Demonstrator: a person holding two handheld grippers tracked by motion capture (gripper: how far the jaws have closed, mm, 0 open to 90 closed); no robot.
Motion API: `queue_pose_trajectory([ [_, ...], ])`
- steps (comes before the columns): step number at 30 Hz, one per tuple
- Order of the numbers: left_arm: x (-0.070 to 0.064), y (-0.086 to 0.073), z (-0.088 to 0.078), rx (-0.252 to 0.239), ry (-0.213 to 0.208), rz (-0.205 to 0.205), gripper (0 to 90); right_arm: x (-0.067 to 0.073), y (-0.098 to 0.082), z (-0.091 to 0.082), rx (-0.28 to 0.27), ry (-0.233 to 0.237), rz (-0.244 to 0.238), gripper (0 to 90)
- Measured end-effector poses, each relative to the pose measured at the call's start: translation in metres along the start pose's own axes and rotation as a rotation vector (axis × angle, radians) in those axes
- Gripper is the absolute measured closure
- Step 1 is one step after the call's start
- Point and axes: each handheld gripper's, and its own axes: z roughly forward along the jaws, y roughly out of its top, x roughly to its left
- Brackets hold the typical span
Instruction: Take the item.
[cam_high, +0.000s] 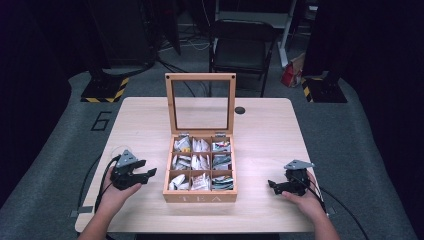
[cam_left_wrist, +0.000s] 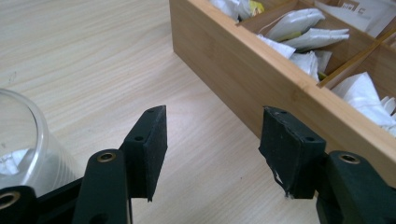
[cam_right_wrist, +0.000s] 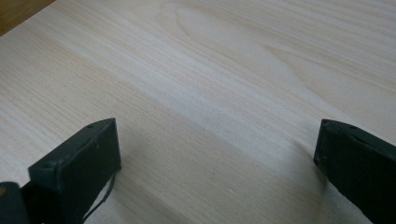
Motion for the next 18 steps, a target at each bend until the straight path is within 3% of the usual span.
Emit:
queue_pose_trajectory([
  [9, 0.002, -0.010, 0.006, 0.029, -0.010, -0.014, 41.5, 0.000, 0.000, 0.000, 0.000, 0.000, 0.000, 0.0],
  [18, -0.001, -0.011, 0.013, 0.057, -0.019, 0.010, 41.5, 0.000, 0.000, 0.000, 0.000, 0.000, 0.001, 0.0],
])
